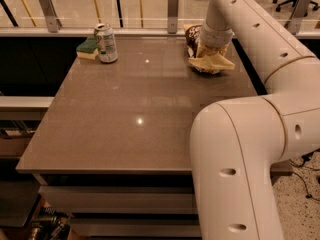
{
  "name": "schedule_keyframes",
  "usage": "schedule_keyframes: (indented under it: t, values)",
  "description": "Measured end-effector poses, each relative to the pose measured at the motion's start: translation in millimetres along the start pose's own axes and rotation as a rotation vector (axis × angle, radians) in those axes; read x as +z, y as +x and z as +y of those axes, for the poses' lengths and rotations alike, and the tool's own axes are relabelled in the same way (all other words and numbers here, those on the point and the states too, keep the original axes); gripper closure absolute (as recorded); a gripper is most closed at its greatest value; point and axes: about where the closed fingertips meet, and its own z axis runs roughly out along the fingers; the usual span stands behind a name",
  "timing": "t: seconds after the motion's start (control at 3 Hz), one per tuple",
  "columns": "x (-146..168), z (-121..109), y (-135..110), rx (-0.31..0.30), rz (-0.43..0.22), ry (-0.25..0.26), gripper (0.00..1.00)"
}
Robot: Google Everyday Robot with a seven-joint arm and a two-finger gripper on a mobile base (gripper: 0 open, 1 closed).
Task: Pick brown chip bag
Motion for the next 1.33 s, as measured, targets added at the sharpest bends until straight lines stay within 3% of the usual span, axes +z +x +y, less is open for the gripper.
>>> schedule_keyframes:
  t: [1.33]
  values:
    - [-1.1,1.4,-0.9,-0.003,0.001,-0.02,1.0]
